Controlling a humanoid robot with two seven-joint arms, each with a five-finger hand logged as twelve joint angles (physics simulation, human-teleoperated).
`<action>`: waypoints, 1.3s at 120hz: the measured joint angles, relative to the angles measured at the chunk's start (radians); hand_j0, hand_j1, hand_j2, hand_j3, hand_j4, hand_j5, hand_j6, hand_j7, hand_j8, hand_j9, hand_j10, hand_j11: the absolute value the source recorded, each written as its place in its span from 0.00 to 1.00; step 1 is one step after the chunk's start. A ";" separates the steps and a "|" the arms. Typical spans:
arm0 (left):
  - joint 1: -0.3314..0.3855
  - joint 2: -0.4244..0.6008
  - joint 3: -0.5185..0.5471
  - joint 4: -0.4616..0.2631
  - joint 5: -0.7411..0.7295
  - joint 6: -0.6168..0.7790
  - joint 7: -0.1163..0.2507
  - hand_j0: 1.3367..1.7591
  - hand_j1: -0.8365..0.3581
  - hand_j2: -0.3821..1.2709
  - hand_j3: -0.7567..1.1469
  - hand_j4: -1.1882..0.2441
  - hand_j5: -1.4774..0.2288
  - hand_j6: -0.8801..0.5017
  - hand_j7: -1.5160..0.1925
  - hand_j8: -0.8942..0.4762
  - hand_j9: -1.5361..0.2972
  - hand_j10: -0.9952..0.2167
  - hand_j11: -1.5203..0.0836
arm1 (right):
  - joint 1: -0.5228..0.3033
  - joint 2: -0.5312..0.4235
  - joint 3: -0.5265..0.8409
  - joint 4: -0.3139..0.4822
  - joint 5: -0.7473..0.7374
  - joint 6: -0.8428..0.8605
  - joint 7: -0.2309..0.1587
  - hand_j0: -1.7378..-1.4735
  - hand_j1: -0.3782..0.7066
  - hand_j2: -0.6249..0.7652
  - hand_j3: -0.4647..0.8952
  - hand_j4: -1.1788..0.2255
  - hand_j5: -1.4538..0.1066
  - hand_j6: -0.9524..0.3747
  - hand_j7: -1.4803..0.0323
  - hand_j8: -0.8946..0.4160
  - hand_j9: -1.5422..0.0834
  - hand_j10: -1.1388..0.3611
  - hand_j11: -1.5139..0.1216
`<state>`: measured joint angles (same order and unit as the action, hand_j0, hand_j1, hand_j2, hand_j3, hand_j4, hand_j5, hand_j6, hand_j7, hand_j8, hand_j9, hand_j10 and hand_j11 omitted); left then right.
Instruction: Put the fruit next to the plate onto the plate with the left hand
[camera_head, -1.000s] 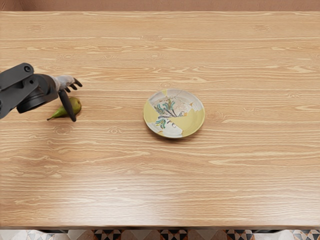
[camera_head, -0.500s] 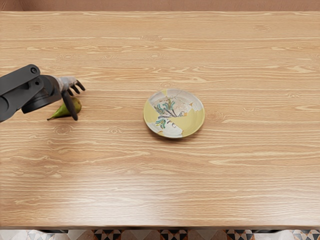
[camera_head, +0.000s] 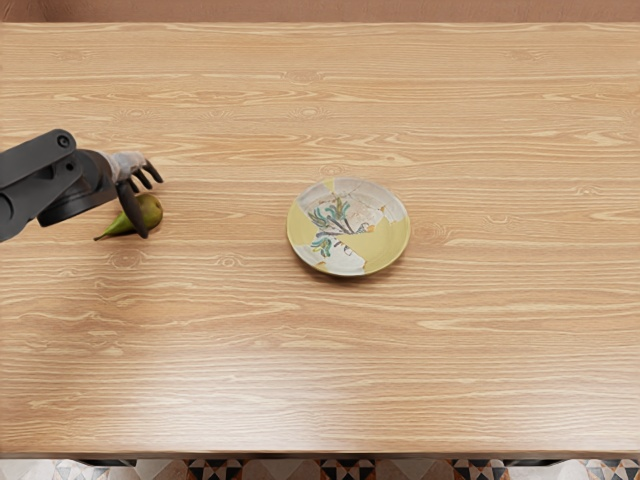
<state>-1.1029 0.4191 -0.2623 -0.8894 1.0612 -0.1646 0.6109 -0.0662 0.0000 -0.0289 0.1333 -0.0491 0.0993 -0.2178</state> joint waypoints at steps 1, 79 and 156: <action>0.000 0.001 0.000 0.000 0.000 0.001 0.000 0.76 0.69 0.27 0.40 0.62 0.64 0.42 0.66 0.43 0.63 0.57 0.71 | 0.000 0.000 0.000 0.000 0.000 0.000 0.000 0.30 0.03 0.45 0.34 0.84 0.93 0.72 0.98 0.68 0.95 0.76 0.93; -0.003 -0.002 0.011 0.004 0.001 0.050 0.000 0.76 0.64 0.28 0.40 0.58 0.60 0.38 0.62 0.39 0.59 0.53 0.66 | 0.000 0.000 0.000 0.000 -0.002 0.000 0.000 0.30 0.03 0.45 0.34 0.84 0.93 0.72 0.98 0.68 0.95 0.76 0.93; 0.003 -0.002 0.024 0.004 0.000 0.058 0.000 0.76 0.52 0.32 0.40 0.49 0.49 0.29 0.51 0.30 0.49 0.42 0.55 | 0.000 0.000 0.001 -0.001 0.000 -0.001 0.000 0.30 0.03 0.45 0.34 0.84 0.93 0.72 0.98 0.68 0.95 0.76 0.93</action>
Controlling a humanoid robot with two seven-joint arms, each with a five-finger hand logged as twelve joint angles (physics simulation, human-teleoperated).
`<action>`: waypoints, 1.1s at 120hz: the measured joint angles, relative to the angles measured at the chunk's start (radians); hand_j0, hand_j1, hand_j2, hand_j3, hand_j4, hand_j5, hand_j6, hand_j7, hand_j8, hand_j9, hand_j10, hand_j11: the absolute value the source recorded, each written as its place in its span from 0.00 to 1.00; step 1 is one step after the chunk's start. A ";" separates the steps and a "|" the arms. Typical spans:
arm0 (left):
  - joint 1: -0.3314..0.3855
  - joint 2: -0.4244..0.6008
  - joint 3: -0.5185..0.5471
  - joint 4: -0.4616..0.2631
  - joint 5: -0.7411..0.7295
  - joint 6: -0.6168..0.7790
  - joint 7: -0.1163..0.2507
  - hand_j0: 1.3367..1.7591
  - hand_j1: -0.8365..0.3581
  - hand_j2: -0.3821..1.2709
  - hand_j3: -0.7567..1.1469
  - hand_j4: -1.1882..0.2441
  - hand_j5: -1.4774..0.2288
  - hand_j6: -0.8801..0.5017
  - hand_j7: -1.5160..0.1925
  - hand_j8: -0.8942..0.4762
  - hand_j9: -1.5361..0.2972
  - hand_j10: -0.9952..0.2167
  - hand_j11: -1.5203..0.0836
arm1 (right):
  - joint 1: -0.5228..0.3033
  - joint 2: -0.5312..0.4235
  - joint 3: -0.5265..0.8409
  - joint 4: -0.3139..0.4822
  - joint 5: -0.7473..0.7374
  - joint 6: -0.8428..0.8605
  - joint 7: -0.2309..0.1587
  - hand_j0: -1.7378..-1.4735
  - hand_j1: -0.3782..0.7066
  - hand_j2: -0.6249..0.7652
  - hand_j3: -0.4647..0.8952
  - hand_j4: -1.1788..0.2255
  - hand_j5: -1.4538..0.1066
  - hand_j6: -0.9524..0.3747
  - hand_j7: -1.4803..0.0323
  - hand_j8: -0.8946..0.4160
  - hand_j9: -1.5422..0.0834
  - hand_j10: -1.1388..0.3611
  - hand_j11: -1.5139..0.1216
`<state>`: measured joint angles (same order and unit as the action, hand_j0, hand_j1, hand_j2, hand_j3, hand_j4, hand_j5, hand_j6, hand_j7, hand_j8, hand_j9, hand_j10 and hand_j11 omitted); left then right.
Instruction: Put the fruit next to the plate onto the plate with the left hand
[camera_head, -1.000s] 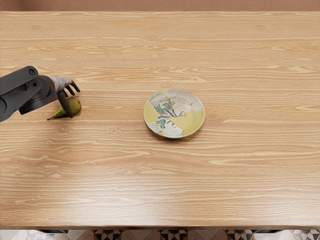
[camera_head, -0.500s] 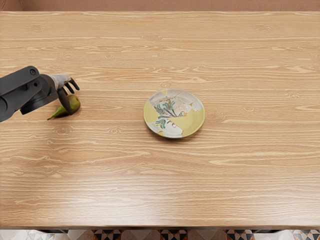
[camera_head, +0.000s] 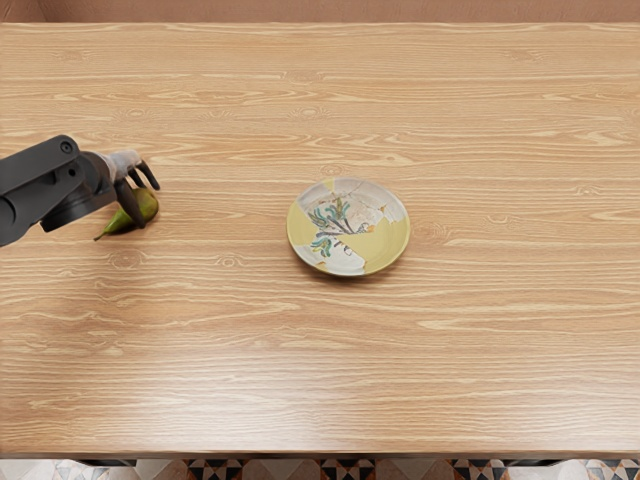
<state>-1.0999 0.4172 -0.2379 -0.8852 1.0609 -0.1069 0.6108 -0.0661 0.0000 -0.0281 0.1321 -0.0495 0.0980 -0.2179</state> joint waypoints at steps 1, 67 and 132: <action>0.000 0.000 0.000 0.000 0.000 0.000 0.000 0.76 0.52 0.32 0.40 0.49 0.49 0.29 0.51 0.30 0.49 0.42 0.55 | 0.000 0.000 0.000 0.000 0.000 0.000 0.000 0.30 0.03 0.45 0.34 0.84 0.93 0.72 0.98 0.68 0.95 0.76 0.93; -0.003 0.002 -0.001 -0.002 -0.004 -0.007 0.000 0.76 0.46 0.46 0.40 0.39 0.37 0.31 0.40 0.32 0.38 0.30 0.43 | 0.000 0.000 0.001 0.000 0.000 -0.001 0.000 0.30 0.03 0.45 0.34 0.84 0.93 0.72 0.98 0.68 0.95 0.76 0.93; -0.022 0.026 -0.010 -0.033 -0.025 -0.021 0.000 0.76 0.41 0.65 0.40 0.34 0.30 0.32 0.32 0.32 0.32 0.26 0.35 | 0.000 0.000 0.003 0.000 0.001 -0.001 0.000 0.30 0.03 0.45 0.34 0.84 0.93 0.72 0.98 0.68 0.95 0.76 0.93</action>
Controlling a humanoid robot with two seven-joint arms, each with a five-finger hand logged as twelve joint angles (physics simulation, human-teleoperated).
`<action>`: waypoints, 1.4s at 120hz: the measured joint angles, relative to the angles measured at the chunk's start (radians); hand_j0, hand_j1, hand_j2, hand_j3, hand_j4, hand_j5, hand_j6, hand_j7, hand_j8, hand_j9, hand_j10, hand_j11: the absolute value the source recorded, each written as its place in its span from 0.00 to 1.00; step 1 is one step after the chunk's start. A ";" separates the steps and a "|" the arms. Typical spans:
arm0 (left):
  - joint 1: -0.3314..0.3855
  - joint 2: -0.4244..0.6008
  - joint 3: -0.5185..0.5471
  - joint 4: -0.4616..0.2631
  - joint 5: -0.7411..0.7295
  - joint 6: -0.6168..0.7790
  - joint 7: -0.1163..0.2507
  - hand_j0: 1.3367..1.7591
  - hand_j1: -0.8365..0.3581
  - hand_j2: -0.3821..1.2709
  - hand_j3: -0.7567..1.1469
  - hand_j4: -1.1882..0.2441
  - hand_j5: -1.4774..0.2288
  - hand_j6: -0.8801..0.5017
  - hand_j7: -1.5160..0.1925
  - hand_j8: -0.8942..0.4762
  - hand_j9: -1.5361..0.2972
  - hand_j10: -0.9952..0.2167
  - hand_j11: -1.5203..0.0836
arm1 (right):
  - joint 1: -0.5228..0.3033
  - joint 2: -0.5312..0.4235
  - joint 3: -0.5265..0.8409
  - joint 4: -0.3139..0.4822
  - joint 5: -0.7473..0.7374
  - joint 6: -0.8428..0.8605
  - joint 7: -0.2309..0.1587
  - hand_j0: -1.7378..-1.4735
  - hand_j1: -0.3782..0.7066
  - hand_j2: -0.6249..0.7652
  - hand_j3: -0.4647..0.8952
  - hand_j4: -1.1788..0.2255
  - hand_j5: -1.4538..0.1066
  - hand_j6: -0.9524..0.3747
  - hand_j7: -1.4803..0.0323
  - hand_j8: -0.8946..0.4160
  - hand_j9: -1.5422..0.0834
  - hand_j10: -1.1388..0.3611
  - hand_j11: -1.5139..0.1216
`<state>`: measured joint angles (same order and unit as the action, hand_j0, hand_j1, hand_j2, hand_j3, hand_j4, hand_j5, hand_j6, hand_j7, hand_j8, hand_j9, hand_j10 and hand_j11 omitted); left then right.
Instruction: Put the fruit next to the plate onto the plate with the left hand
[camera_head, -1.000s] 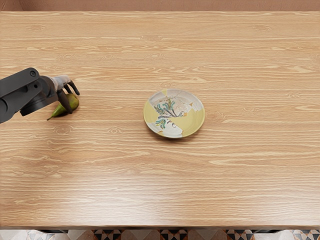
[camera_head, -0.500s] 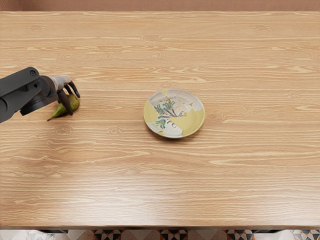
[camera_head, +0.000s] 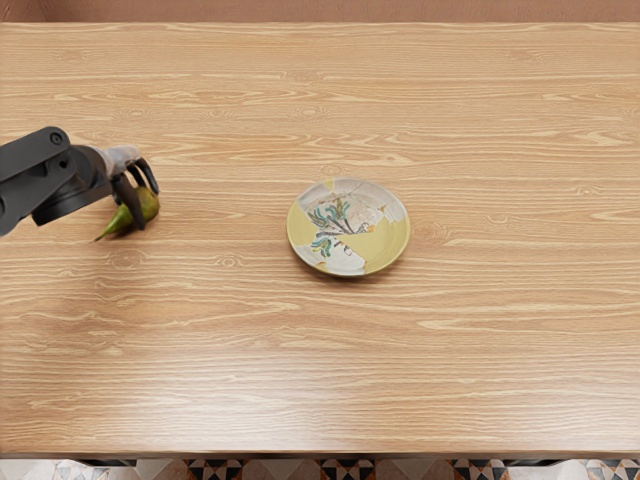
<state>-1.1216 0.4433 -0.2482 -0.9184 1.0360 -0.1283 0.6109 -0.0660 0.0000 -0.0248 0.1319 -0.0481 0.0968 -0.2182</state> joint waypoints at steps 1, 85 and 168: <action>-0.002 0.000 -0.001 -0.001 0.000 -0.001 0.000 0.76 0.41 0.64 0.40 0.34 0.30 0.32 0.32 0.31 0.32 0.26 0.35 | 0.000 0.000 0.000 0.000 0.000 0.000 0.000 0.30 0.03 0.45 0.34 0.84 0.93 0.72 0.98 0.68 0.95 0.76 0.93; -0.150 0.032 -0.012 -0.106 -0.077 -0.040 0.000 0.76 0.38 0.72 0.40 0.32 0.27 0.31 0.31 0.30 0.30 0.21 0.33 | 0.000 0.000 0.003 0.000 0.002 0.001 0.000 0.30 0.03 0.45 0.34 0.84 0.93 0.72 0.98 0.68 0.95 0.76 0.93; -0.221 -0.149 -0.028 -0.178 -0.152 -0.042 0.000 0.75 0.31 0.83 0.40 0.29 0.22 0.35 0.26 0.32 0.25 0.17 0.28 | 0.000 0.000 -0.003 0.000 0.001 0.003 0.000 0.30 0.03 0.45 0.34 0.84 0.93 0.72 0.98 0.68 0.95 0.76 0.93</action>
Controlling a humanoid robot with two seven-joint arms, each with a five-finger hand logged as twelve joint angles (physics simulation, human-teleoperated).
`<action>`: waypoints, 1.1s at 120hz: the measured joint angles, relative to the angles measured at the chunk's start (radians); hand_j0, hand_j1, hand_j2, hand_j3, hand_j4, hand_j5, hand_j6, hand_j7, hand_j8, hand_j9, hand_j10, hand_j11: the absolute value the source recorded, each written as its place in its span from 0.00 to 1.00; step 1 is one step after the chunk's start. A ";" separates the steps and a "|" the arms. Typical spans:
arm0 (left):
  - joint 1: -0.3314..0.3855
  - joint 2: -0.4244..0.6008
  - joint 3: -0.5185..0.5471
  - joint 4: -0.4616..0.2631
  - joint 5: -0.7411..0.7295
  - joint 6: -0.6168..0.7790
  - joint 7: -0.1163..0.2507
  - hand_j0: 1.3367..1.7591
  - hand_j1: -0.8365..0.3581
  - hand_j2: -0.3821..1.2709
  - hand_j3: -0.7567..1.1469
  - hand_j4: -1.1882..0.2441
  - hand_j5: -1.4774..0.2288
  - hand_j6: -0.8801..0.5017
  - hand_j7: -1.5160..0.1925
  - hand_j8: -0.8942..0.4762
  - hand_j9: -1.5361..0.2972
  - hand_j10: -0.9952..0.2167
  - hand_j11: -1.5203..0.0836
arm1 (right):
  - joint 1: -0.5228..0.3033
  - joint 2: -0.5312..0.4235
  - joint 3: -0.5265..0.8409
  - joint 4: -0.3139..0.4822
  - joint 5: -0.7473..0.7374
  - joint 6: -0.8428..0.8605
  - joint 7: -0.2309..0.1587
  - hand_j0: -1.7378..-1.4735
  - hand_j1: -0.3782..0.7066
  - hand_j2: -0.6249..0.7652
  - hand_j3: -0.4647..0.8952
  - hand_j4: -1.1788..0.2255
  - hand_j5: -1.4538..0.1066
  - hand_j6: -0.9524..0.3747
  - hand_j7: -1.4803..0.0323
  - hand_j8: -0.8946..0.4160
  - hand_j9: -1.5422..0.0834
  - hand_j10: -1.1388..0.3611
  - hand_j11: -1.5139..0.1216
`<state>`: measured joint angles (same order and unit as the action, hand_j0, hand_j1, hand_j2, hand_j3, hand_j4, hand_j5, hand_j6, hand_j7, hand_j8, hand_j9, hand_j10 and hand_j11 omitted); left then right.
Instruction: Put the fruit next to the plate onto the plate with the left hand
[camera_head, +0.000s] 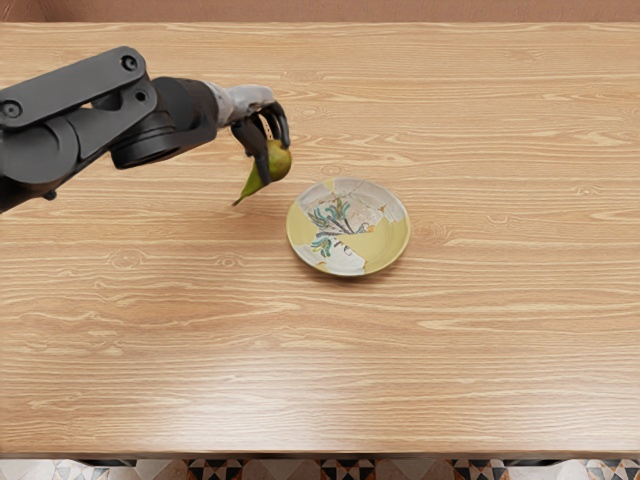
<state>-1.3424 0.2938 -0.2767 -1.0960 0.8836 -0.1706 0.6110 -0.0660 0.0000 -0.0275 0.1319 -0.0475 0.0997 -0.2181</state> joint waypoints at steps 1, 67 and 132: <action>-0.001 -0.003 0.000 0.000 -0.001 0.000 0.000 0.75 0.31 0.83 0.40 0.29 0.22 0.35 0.26 0.33 0.25 0.17 0.28 | 0.000 0.000 0.000 0.000 0.000 0.000 0.000 0.30 0.03 0.45 0.34 0.84 0.93 0.72 0.98 0.68 0.95 0.76 0.93; -0.038 -0.135 -0.001 0.014 -0.024 0.004 0.000 0.73 0.26 0.88 0.40 0.28 0.17 0.39 0.22 0.37 0.23 0.14 0.25 | 0.000 0.000 -0.001 0.000 0.000 0.000 0.000 0.30 0.03 0.45 0.34 0.84 0.93 0.72 0.98 0.68 0.95 0.76 0.93; -0.063 -0.192 -0.001 0.036 -0.024 0.006 0.000 0.73 0.25 0.88 0.40 0.27 0.16 0.40 0.21 0.38 0.22 0.14 0.24 | 0.000 0.000 0.000 0.000 0.000 0.000 0.000 0.30 0.03 0.45 0.34 0.84 0.93 0.72 0.98 0.68 0.95 0.76 0.93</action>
<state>-1.4051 0.1014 -0.2776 -1.0597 0.8592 -0.1647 0.6112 -0.0660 0.0000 -0.0276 0.1319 -0.0476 0.0997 -0.2183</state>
